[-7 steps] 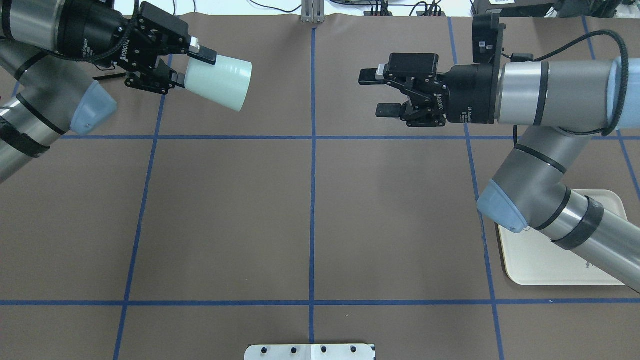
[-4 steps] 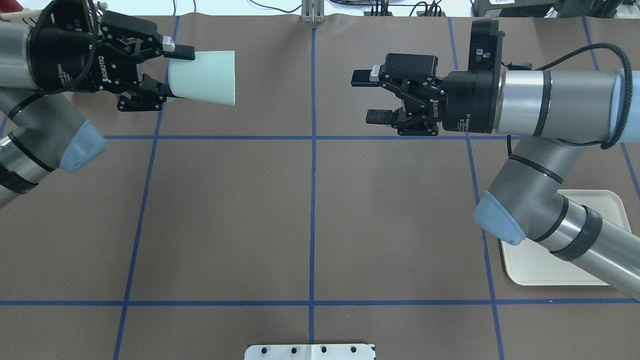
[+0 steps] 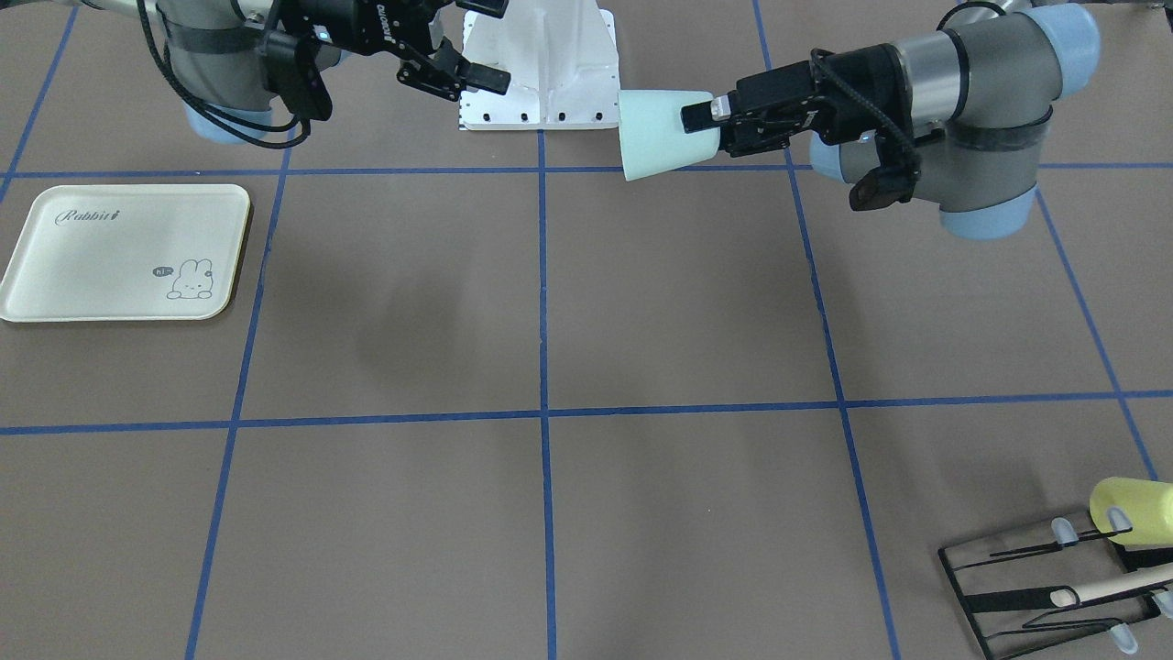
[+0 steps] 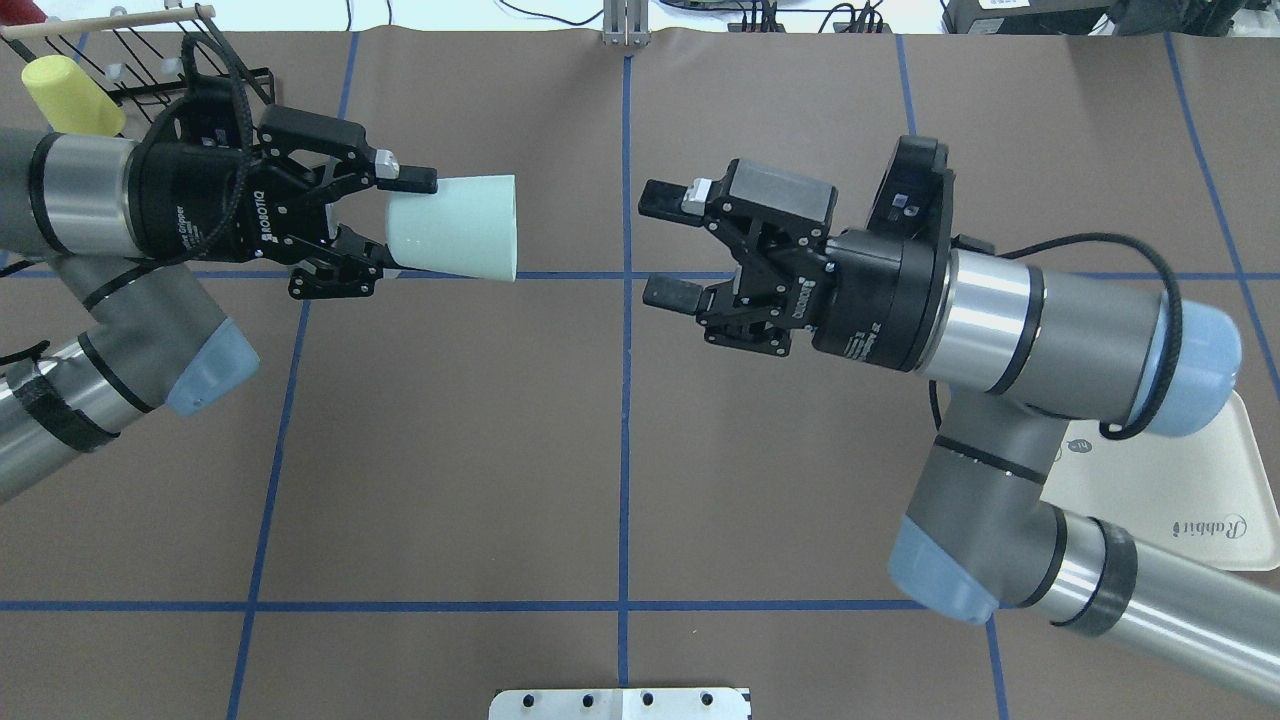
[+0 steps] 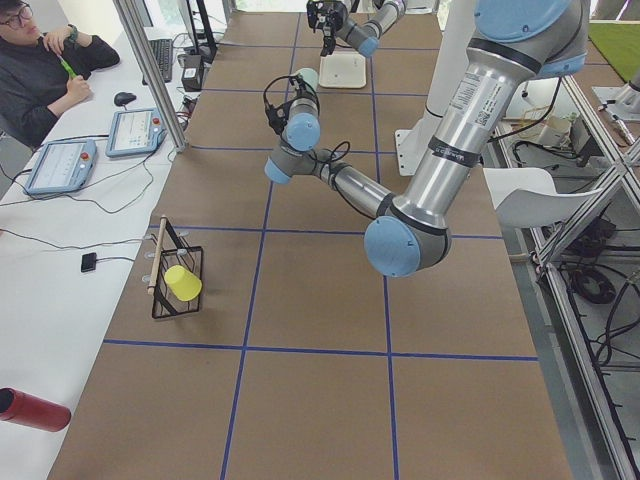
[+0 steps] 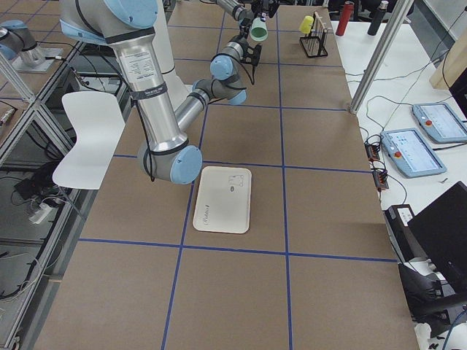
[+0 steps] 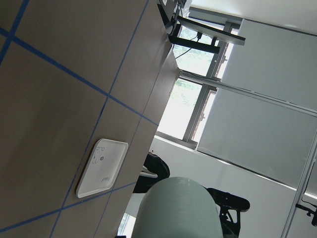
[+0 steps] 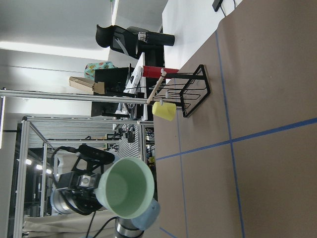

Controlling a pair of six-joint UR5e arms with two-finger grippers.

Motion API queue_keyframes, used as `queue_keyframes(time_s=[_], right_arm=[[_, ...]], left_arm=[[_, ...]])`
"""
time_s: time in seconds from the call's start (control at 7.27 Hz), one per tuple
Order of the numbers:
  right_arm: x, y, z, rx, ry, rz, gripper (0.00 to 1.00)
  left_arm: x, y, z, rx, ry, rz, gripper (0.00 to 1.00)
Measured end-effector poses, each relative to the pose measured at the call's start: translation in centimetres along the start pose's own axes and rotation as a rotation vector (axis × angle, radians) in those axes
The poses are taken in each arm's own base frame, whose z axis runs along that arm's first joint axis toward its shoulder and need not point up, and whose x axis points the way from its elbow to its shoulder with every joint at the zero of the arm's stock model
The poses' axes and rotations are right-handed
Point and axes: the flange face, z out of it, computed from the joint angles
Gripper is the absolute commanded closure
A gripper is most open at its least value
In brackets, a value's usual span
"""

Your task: Left arm grabs green cup and hands to right arm on tray

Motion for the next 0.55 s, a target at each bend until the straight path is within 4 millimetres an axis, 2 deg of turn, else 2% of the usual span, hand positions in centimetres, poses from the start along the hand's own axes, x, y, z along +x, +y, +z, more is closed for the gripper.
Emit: queue_keyframes(time_s=[0.28, 0.55], right_arm=[[1.9, 2.8, 0.7, 0.010, -0.060, 0.056, 0.01], [2.4, 3.4, 0.9, 0.013, -0.071, 0.060, 0.01]], left_arm=[[-1.7, 2.1, 2.6, -0.060, -0.007, -0.038, 1.00], [-2.2, 3.3, 3.7, -0.092, -0.009, -0.069, 1.00]])
